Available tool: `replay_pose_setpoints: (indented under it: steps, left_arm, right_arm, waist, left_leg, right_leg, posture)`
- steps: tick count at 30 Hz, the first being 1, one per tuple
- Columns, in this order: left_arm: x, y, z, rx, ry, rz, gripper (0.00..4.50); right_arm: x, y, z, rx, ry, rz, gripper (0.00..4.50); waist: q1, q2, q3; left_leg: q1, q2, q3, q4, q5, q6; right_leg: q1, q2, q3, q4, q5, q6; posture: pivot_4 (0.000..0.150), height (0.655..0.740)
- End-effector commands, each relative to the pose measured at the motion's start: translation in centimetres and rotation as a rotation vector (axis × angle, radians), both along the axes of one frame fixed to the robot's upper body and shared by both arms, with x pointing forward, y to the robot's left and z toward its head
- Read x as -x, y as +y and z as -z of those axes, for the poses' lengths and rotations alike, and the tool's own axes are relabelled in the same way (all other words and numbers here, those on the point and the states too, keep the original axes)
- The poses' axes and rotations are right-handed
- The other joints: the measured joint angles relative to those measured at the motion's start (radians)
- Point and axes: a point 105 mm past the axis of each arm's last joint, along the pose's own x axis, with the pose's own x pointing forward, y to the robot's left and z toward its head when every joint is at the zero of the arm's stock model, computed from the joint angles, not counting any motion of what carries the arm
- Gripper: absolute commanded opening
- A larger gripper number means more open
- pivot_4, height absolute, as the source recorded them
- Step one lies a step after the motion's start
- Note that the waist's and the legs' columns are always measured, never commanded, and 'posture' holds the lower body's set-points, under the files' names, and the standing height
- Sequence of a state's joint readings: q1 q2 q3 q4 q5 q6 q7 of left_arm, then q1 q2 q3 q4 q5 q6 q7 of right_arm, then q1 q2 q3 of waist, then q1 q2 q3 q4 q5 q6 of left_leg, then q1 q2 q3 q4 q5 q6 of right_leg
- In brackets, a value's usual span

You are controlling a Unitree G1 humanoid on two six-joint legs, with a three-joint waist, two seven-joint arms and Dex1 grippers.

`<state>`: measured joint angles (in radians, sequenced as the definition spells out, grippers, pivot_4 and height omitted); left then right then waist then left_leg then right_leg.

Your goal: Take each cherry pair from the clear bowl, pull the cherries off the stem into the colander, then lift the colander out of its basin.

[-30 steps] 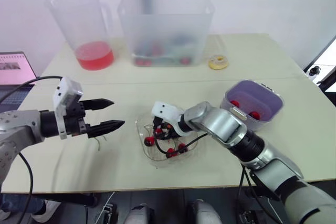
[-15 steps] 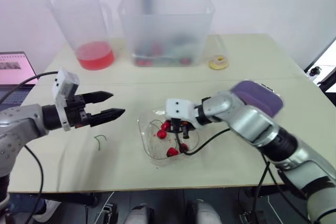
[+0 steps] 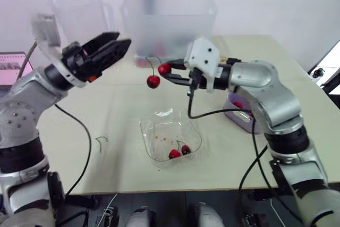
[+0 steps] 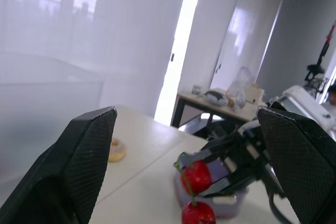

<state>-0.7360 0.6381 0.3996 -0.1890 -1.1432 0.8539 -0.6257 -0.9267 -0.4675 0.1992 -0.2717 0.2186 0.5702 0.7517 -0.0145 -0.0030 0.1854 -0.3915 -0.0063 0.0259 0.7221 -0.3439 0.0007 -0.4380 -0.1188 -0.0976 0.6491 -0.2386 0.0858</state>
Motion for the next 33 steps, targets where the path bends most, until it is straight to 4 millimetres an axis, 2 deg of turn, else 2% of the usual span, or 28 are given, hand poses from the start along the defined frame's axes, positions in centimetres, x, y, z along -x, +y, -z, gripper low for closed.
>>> replay_pose_setpoints:
  steps: [1, 6, 13, 17, 20, 30, 33]
  left_arm:
    - [-0.5, -0.8, -0.8, 0.012, -0.041, -0.009, 4.5]
    - [-1.4, -2.0, -0.9, 0.025, -0.043, -0.007, 4.5]
    - [-2.4, -2.9, -0.7, 0.04, -0.015, -0.005, 4.5]
    - [-2.3, -3.4, -0.6, 0.042, -0.001, 0.025, 2.72]
    - [-2.2, -3.7, -0.4, 0.028, 0.018, 0.041, 1.14]
    - [-1.8, -4.0, -0.2, 0.027, 0.029, 0.059, 1.14]
    - [-1.9, -3.8, -0.3, 0.033, 0.033, 0.056, 0.36]
  right_arm:
    - [0.2, 0.3, -1.8, -0.163, -0.041, 0.021, 1.04]
    - [0.3, 0.7, -2.1, -0.279, -0.021, 0.024, 1.04]
    - [1.2, 1.5, -1.1, -0.269, -0.001, -0.005, 1.04]
    - [1.4, 2.0, -0.6, -0.229, -0.022, -0.017, 0.99]
    - [1.5, 2.2, -0.4, -0.207, -0.04, -0.022, 0.99]
    - [1.4, 2.3, -0.3, -0.182, -0.057, -0.023, 0.99]
    - [1.4, 2.3, -0.4, -0.187, -0.055, -0.025, 0.99]
  waist:
    - [0.001, 0.0, 0.0]
    - [0.004, 0.0, 0.0]
    - [0.001, 0.0, 0.0]
    - [-0.001, 0.0, 0.0]
    - [-0.001, 0.0, 0.0]
    - [0.0, 0.0, 0.0]
    - [0.001, 0.0, 0.0]
  left_leg:
    - [0.0, 0.0, 0.0, 0.0, 0.0, 0.0]
    - [0.0, 0.0, 0.0, 0.0, 0.0, 0.0]
    - [0.0, -0.001, -0.001, 0.0, 0.0, 0.0]
    - [0.0, 0.0, -0.001, 0.0, 0.0, 0.0]
    - [0.0, 0.0, -0.001, 0.0, 0.0, 0.0]
    - [0.0, 0.0, -0.001, 0.0, 0.0, 0.0]
    - [0.0, 0.0, -0.001, 0.0, 0.0, 0.0]
  right_leg:
    - [0.0, 0.0, 0.0, 0.0, 0.0, 0.0]
    - [0.0, 0.0, 0.0, 0.0, 0.0, 0.0]
    - [0.001, 0.0, 0.0, 0.0, 0.0, 0.0]
    - [0.001, 0.0, 0.0, 0.0, 0.0, 0.0]
    - [0.001, 0.0, 0.0, 0.0, 0.0, 0.0]
    - [0.001, 0.0, 0.0, 0.0, 0.0, 0.0]
    - [0.001, 0.0, 0.0, 0.0, 0.0, 0.0]
  posture:
    - [0.15, 0.6886]
    - [0.15, 0.6886]
    - [0.15, 0.6886]
    - [0.15, 0.6886]
    - [0.15, 0.6886]
    - [0.15, 0.6886]
    - [0.15, 0.6886]
